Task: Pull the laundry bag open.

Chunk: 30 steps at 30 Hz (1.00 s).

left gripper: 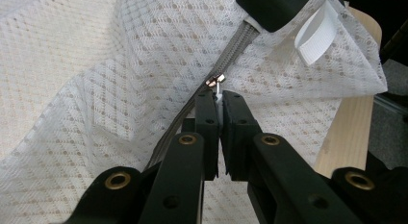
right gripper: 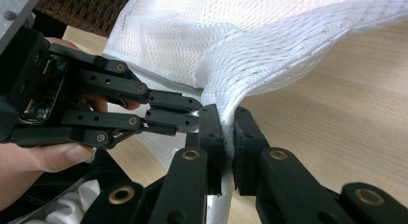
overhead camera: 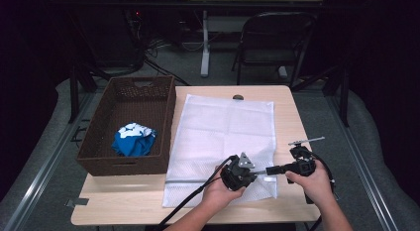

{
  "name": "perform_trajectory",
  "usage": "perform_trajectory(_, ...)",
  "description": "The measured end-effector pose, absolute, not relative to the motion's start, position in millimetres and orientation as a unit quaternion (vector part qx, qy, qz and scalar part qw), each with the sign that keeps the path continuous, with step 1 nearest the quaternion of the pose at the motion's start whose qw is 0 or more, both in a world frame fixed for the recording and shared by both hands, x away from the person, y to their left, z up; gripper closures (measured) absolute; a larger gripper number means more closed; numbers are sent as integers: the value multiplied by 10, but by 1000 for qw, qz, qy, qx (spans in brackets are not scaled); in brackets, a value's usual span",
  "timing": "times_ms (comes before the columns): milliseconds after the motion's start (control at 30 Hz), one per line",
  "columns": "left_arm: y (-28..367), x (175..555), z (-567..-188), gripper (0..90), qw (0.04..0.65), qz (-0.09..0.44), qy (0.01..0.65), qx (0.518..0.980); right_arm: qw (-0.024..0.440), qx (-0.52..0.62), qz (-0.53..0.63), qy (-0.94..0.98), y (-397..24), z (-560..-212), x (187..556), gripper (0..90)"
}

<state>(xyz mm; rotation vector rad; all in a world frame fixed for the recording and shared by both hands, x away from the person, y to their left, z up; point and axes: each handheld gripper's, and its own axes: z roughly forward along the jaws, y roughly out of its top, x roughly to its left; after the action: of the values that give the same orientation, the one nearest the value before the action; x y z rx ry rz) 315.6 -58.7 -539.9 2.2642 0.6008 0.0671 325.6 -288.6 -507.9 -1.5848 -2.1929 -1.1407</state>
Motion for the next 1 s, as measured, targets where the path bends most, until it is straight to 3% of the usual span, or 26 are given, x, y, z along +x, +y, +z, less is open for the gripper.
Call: perform_trajectory(1000,-528,3262,-5392,865,390,-68,315,862,84,-522,-383,-758,-2822,-5056,3211,848)
